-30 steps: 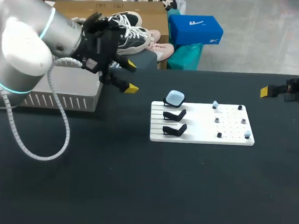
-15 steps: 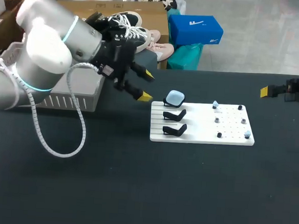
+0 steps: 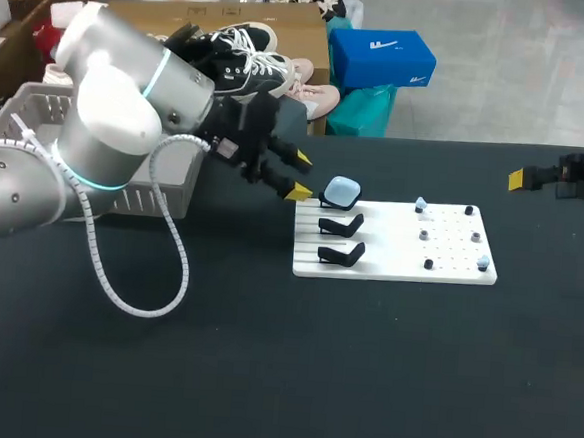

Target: Pick up each earbud case from the left stands, insert the matching earbuds, close the lid, and place the case in the box.

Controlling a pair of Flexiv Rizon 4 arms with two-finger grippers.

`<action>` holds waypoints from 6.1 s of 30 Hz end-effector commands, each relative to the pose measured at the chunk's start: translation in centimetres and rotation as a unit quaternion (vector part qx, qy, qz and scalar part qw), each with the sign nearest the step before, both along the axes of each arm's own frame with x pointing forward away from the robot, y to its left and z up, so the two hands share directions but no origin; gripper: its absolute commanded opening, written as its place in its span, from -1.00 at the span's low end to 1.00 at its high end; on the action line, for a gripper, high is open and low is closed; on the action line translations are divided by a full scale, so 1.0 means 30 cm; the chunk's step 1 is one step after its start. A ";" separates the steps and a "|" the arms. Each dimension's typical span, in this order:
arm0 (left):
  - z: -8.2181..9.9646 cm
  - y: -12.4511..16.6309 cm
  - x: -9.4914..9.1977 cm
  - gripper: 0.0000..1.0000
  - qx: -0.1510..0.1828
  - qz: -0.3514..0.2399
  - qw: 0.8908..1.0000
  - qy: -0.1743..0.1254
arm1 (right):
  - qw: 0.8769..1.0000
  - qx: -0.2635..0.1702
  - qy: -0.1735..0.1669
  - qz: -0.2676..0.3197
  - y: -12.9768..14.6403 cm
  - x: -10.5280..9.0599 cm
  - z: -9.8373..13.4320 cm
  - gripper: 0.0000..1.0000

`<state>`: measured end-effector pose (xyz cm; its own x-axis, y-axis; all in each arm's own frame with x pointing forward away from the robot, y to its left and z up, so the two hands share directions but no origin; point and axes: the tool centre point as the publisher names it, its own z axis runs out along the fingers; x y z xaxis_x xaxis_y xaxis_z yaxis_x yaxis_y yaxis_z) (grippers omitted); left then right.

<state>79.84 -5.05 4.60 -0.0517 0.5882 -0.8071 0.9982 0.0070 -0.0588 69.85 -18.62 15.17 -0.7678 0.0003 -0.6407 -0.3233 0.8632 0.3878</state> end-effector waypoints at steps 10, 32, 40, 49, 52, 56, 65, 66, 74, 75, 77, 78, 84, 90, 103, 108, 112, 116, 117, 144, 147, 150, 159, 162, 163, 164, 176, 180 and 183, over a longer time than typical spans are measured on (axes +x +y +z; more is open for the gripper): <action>-0.041 -0.052 0.031 0.25 -0.018 0.008 1.000 0.008 | 1.000 0.001 0.000 0.002 -0.001 0.005 -0.004 1.00; -0.066 -0.120 0.011 0.11 -0.042 -0.003 0.999 0.008 | 1.000 0.001 0.000 0.002 -0.001 0.005 -0.004 1.00; -0.088 -0.133 0.023 0.10 -0.040 0.011 0.999 0.002 | 1.000 0.001 0.000 0.002 -0.001 0.005 -0.004 1.00; -0.101 -0.149 0.032 0.08 -0.041 0.019 0.999 0.002 | 1.000 0.001 0.000 0.002 -0.001 0.005 -0.004 1.00; -0.107 -0.156 0.031 0.08 -0.041 0.019 0.999 0.002 | 1.000 0.001 0.000 0.002 -0.001 0.005 -0.004 1.00; -0.114 -0.163 0.036 0.03 -0.040 0.021 0.999 0.005 | 1.000 0.001 0.000 0.002 -0.001 0.005 -0.004 1.00; -0.120 -0.171 0.047 -0.04 -0.041 0.028 0.999 0.002 | 1.000 0.001 0.000 0.002 -0.001 0.005 -0.004 1.00; -0.121 -0.171 0.046 -0.04 -0.041 0.028 0.999 0.002 | 1.000 0.001 0.000 0.002 -0.001 0.005 -0.004 1.00; -0.115 -0.169 0.035 -1.00 -0.047 0.025 0.999 -0.001 | 1.000 0.001 0.000 0.002 -0.001 0.005 -0.004 1.00; -0.114 -0.168 0.033 -1.00 -0.047 0.024 0.999 -0.002 | 1.000 0.001 0.000 0.002 -0.001 0.005 -0.004 1.00; -0.111 -0.163 0.030 -1.00 -0.049 0.024 0.999 -0.003 | 1.000 0.001 0.000 0.002 -0.001 0.005 -0.004 1.00; -0.110 -0.159 0.027 -1.00 -0.049 0.024 0.998 -0.003 | 1.000 0.001 0.000 0.002 -0.001 0.005 -0.004 1.00; -0.081 -0.130 0.009 -1.00 -0.061 0.026 0.998 -0.007 | 1.000 0.001 0.000 0.002 -0.001 0.005 -0.004 1.00; 0.027 -0.096 -0.042 -1.00 -0.100 0.030 0.994 -0.014 | 1.000 0.001 0.000 0.002 -0.001 0.005 -0.004 1.00; 0.193 -0.089 -0.304 -1.00 -0.179 0.045 0.982 -0.043 | 1.000 0.001 0.000 0.002 -0.001 0.005 -0.004 1.00; 0.204 -0.103 -0.373 -1.00 -0.193 0.046 0.978 -0.058 | 1.000 0.001 0.000 0.002 -0.001 0.005 -0.004 1.00; 0.220 -0.113 -0.399 -1.00 -0.199 0.049 0.976 -0.068 | 1.000 0.001 0.000 0.002 -0.001 0.005 -0.004 1.00; 0.228 -0.111 -0.405 -1.00 -0.200 0.049 0.976 -0.071 | 1.000 0.001 0.000 0.002 -0.001 0.005 -0.004 1.00; 0.228 -0.111 -0.405 -1.00 -0.200 0.049 0.976 -0.071 | 1.000 0.001 0.000 0.002 -0.001 0.005 -0.004 1.00; 0.165 -0.133 -0.386 -1.00 -0.228 0.016 0.973 -0.017 | 1.000 0.001 0.000 0.002 -0.001 0.005 -0.004 1.00; 0.162 -0.158 -0.372 -1.00 -0.228 -0.005 0.973 -0.015 | 1.000 0.002 -0.001 0.009 0.005 -0.044 0.002 1.00; 0.161 -0.184 -0.363 -1.00 -0.230 -0.024 0.973 -0.009 | 1.000 -0.006 -0.008 0.021 0.035 -0.094 0.011 1.00; 0.138 -0.228 -0.341 -1.00 -0.229 -0.044 0.972 0.013 | 0.997 -0.033 -0.023 0.065 0.136 -0.206 0.023 1.00; 0.134 -0.236 -0.344 -1.00 -0.231 -0.048 0.972 0.018 | 0.995 -0.046 -0.027 0.080 0.170 -0.225 0.027 1.00; 0.132 -0.238 -0.345 -1.00 -0.231 -0.048 0.972 0.018 | 0.995 -0.048 -0.030 0.085 0.184 -0.230 0.030 1.00; 0.131 -0.239 -0.345 -1.00 -0.231 -0.047 0.972 0.018 | 0.994 -0.048 -0.031 0.091 0.197 -0.235 0.032 1.00; 0.131 -0.240 -0.346 -1.00 -0.232 -0.045 0.972 0.018 | 0.984 -0.105 -0.018 0.145 0.402 -0.279 0.002 1.00; 0.131 -0.240 -0.346 -1.00 -0.232 -0.045 0.972 0.018 | 0.983 -0.105 -0.013 0.151 0.447 -0.257 -0.013 1.00; 0.131 -0.240 -0.346 -1.00 -0.232 -0.045 0.972 0.018 | 0.982 -0.104 -0.008 0.159 0.482 -0.236 -0.022 1.00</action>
